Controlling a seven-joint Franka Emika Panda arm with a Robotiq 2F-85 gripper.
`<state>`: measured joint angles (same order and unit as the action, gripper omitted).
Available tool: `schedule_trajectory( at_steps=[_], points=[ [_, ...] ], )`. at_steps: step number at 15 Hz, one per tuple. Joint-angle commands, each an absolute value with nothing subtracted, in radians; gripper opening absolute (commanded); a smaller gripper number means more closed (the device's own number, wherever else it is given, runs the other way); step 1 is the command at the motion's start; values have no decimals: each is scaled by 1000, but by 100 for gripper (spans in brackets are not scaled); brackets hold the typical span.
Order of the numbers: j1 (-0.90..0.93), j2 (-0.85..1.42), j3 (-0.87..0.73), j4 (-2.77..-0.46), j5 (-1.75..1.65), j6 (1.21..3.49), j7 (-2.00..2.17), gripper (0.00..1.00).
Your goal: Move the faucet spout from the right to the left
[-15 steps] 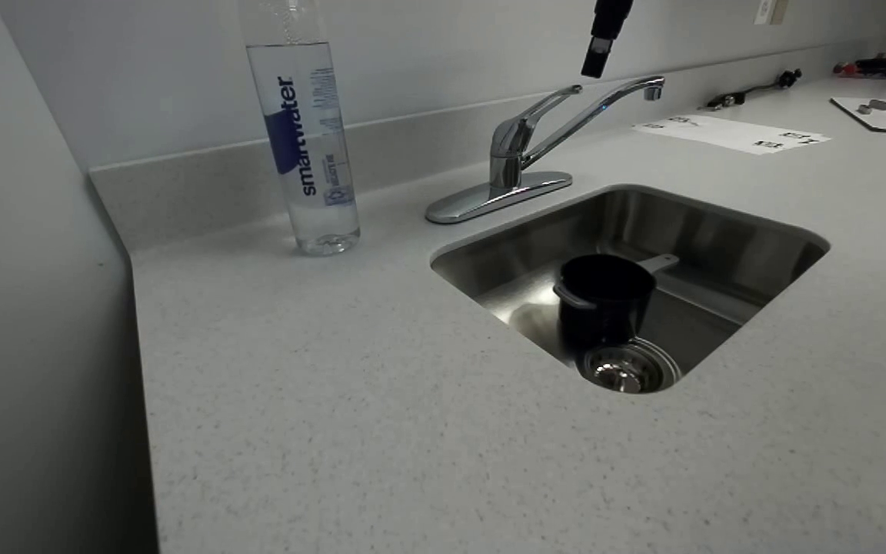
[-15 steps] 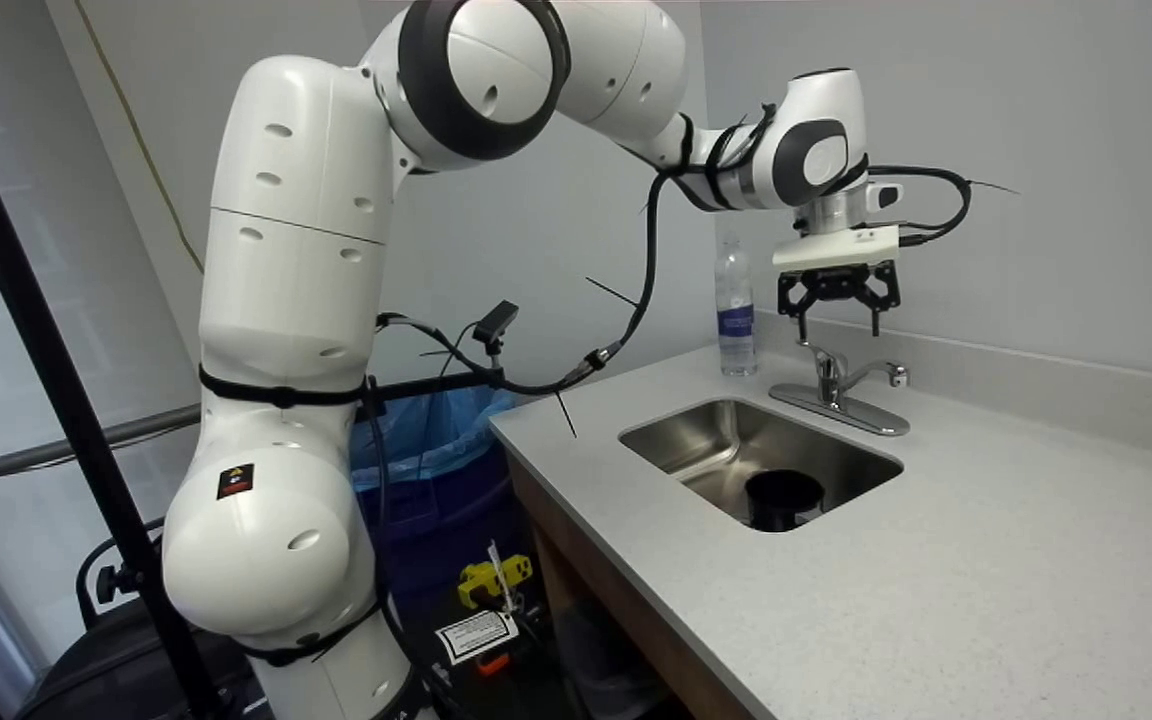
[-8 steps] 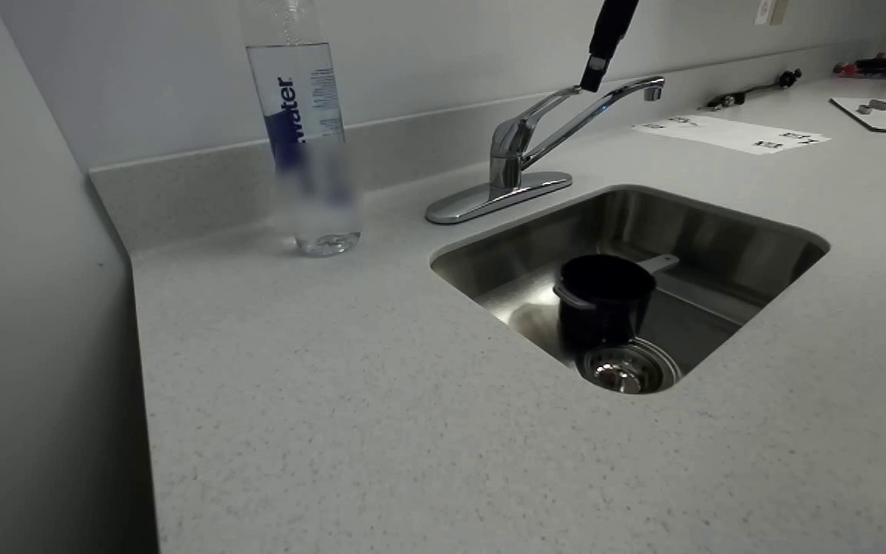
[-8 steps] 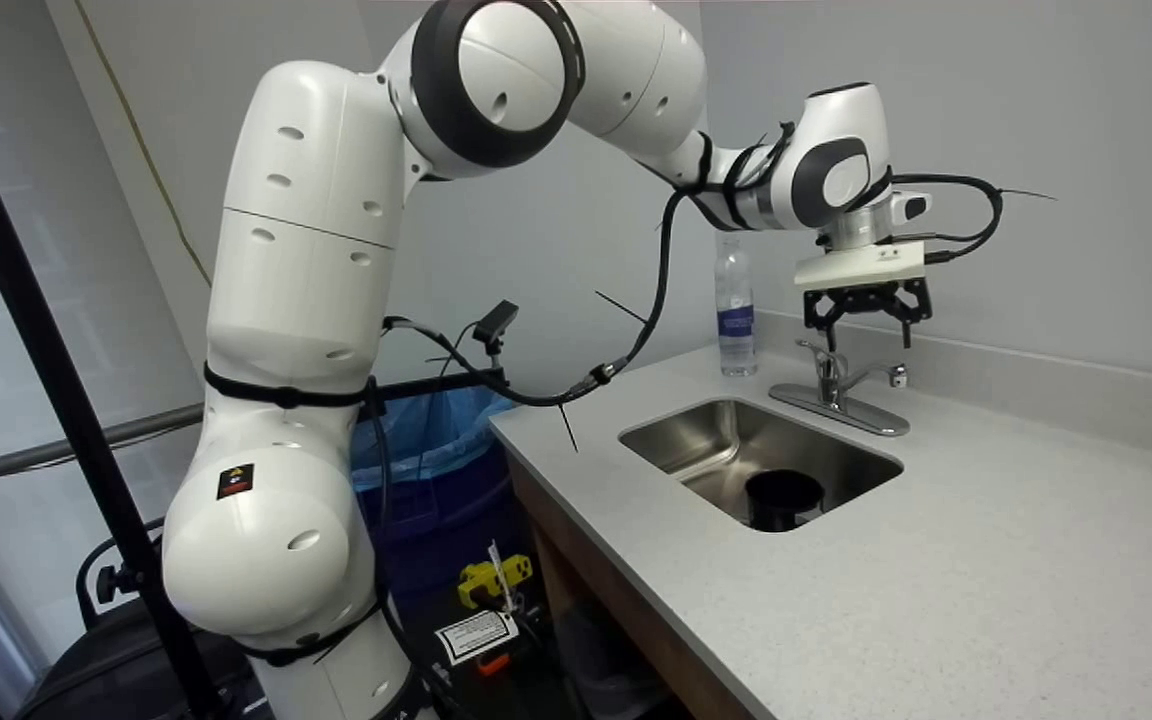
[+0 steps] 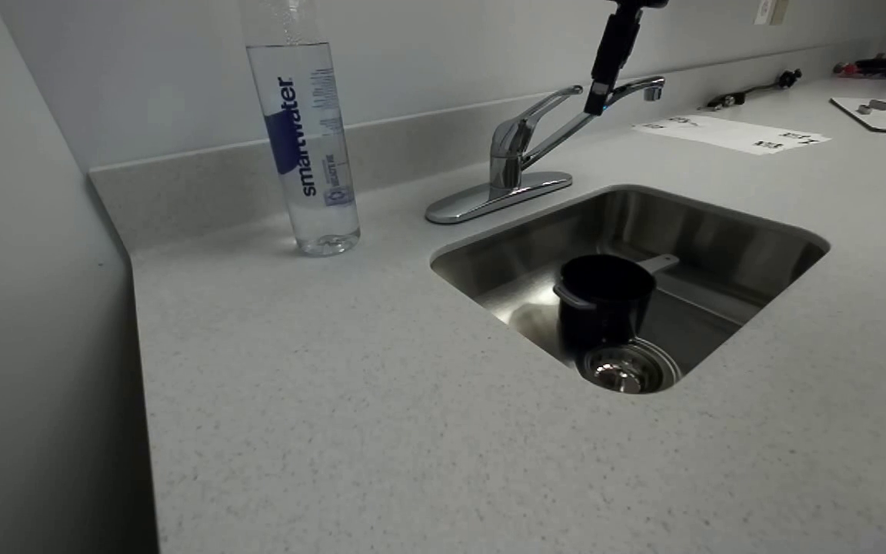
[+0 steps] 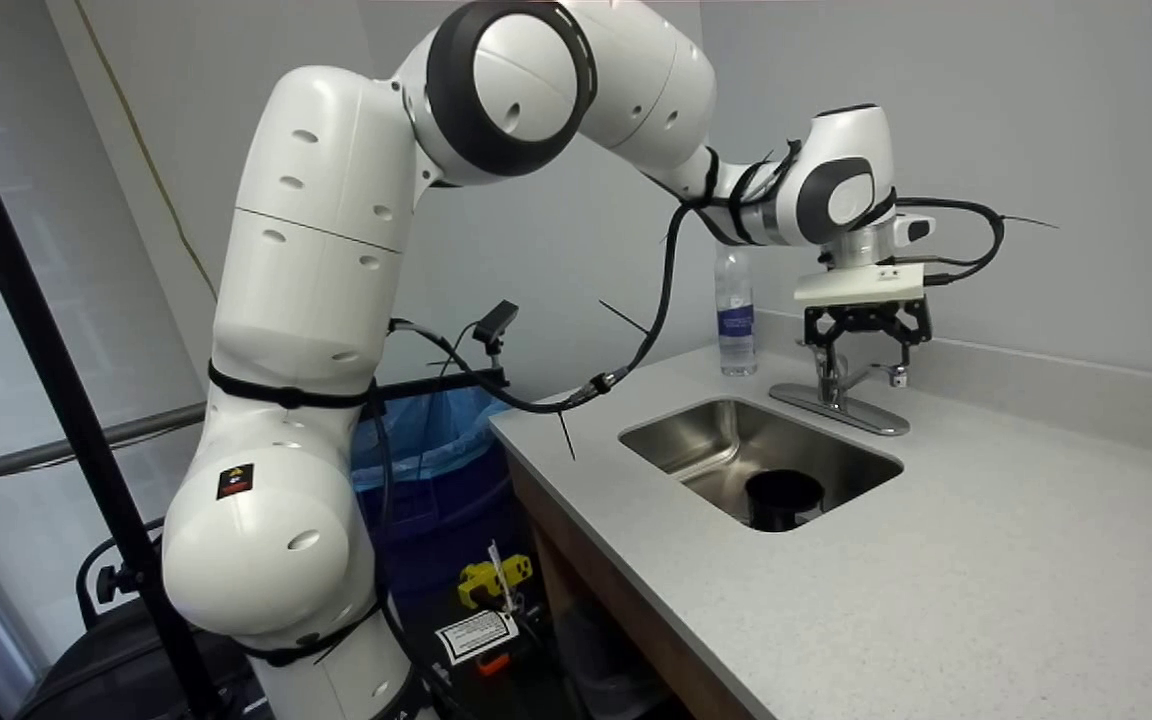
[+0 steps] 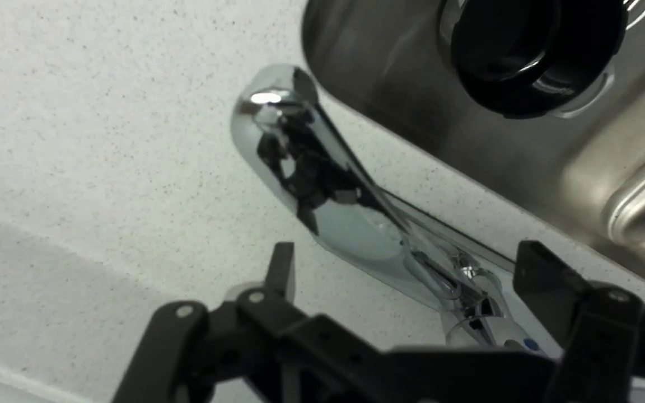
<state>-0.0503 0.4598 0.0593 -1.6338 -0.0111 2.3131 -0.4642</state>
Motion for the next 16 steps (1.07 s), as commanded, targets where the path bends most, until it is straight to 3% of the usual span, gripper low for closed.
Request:
schedule_trajectory(
  at_steps=[1, 7, 16],
  points=[
    [-54, 432, 71, -1640, -12, 2182, -459, 100],
    [-58, 369, 97, -1663, 9, 2041, -528, 100],
    [-28, 330, 143, -1715, 32, 2044, -572, 100]
  ],
)
